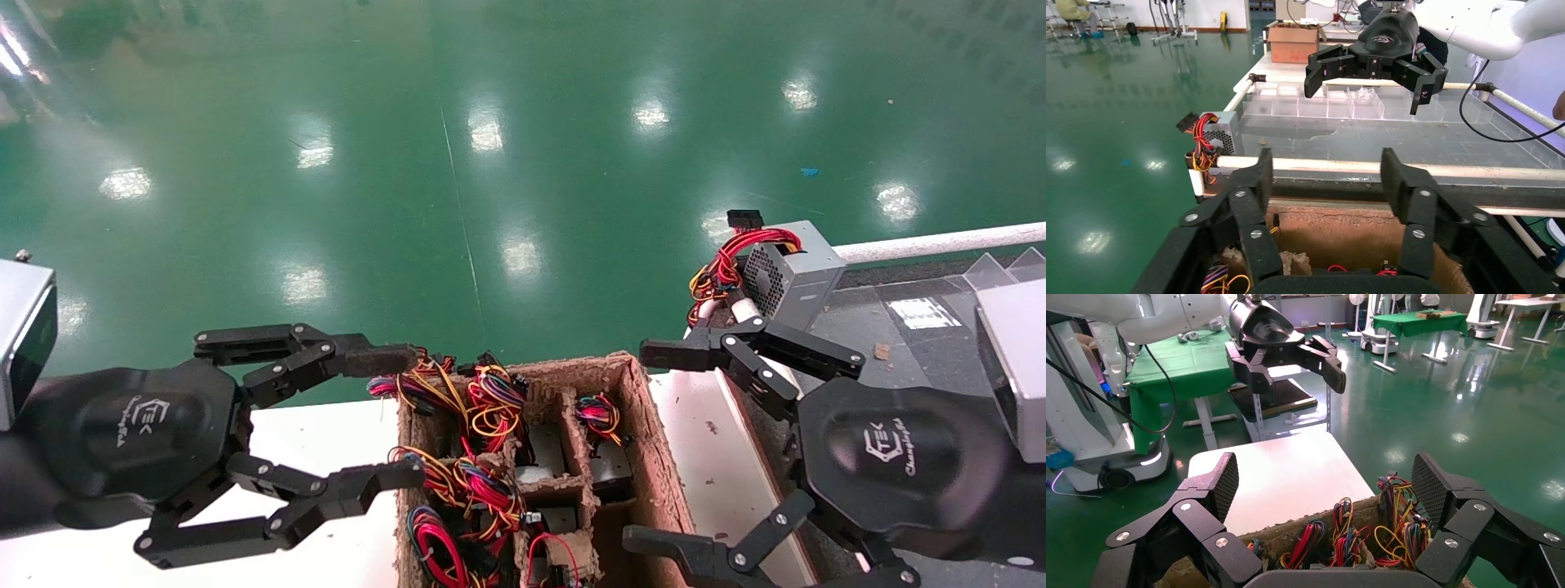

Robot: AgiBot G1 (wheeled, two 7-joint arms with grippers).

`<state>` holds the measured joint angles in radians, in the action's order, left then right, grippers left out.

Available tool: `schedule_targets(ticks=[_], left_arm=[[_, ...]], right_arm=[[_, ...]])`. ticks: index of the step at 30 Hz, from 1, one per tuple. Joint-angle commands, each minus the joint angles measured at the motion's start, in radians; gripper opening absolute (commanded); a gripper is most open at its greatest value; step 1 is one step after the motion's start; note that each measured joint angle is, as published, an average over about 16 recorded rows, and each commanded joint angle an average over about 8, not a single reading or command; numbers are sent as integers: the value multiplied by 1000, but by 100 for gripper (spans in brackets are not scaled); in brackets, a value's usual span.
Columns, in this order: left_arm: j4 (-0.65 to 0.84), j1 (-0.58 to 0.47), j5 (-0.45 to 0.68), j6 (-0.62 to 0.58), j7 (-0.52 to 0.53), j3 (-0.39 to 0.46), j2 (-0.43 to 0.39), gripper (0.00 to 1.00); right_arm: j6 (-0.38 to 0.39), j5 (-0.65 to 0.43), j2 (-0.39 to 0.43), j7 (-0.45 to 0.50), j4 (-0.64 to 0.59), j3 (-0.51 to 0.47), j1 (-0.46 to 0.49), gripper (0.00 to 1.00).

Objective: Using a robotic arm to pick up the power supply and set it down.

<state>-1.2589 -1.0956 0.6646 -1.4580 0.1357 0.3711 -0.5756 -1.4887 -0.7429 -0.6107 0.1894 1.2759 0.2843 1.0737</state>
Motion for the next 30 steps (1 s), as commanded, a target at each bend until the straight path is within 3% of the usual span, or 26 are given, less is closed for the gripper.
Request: schedule_targets(ticks=[1, 12, 13, 15, 18, 20, 21, 23, 26, 27, 30], left_arm=[[0, 0, 0, 0, 0, 0, 0, 0], [0, 0, 0, 0, 0, 0, 0, 0], [0, 0, 0, 0, 0, 0, 0, 0], [0, 0, 0, 0, 0, 0, 0, 2], [0, 0, 0, 0, 0, 0, 0, 38], [0, 0, 0, 0, 0, 0, 0, 50], [0, 0, 0, 0, 0, 0, 0, 50], [0, 0, 0, 0, 0, 0, 0, 47], [0, 0, 0, 0, 0, 0, 0, 12], [0, 0, 0, 0, 0, 0, 0, 8], [0, 0, 0, 0, 0, 0, 0, 42]], right_arm=[[-3, 7, 0, -1, 3, -2, 0, 100], [71, -131, -8, 20, -24, 48, 11, 100], [83, -151, -11, 24, -24, 55, 14, 93], [109, -195, -19, 32, -26, 71, 21, 68], [147, -257, -34, 42, -31, 95, 30, 31], [170, -294, -45, 47, -38, 109, 35, 6], [180, -312, -51, 50, -41, 116, 37, 0], [197, -341, -62, 54, -48, 129, 41, 0], [216, -376, -77, 58, -57, 144, 46, 0], [222, -385, -81, 58, -60, 148, 47, 0], [239, -412, -96, 54, -71, 159, 49, 0]])
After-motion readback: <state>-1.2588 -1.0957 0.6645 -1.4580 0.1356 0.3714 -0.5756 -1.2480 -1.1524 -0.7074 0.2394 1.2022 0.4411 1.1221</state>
